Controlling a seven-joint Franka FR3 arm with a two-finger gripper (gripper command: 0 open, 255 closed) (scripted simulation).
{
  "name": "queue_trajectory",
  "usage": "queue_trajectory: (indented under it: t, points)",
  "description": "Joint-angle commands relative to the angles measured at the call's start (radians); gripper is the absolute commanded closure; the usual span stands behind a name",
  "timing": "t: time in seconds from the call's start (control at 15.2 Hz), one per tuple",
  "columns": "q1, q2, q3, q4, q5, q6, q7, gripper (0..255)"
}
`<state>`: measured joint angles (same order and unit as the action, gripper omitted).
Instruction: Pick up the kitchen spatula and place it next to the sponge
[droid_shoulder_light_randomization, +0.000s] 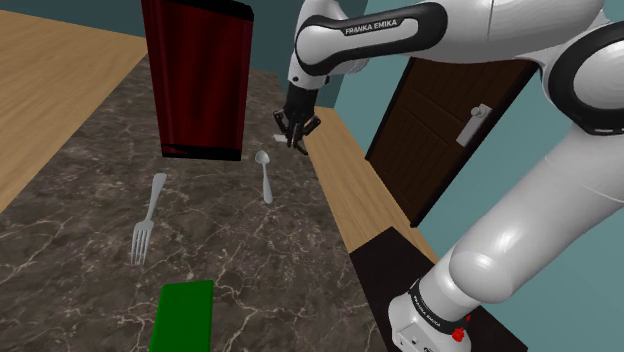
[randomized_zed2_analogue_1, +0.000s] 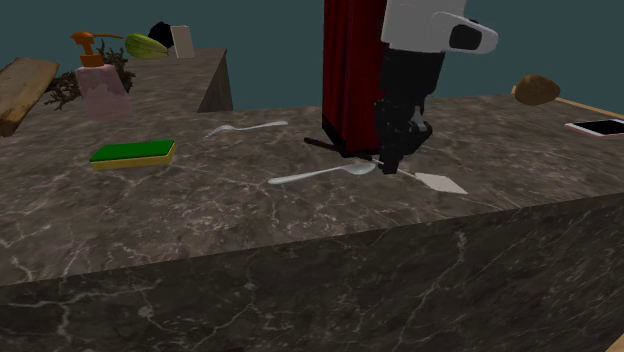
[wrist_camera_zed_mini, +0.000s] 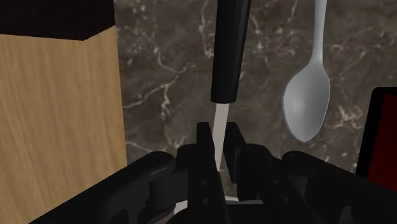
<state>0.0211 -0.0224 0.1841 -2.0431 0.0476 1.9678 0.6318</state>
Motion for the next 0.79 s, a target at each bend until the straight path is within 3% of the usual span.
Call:
queue_trajectory:
  t: [0.0, 0.46, 0.73]
  points:
    - [-0.001, -0.007, -0.001, 0.024, 0.001, -0.032, -0.001, 255]
    - [-0.002, -0.026, -0.002, 0.097, 0.003, -0.123, 0.000, 255]
    - [0.035, -0.118, 0.036, -0.005, 0.029, -0.108, 0.064, 255]
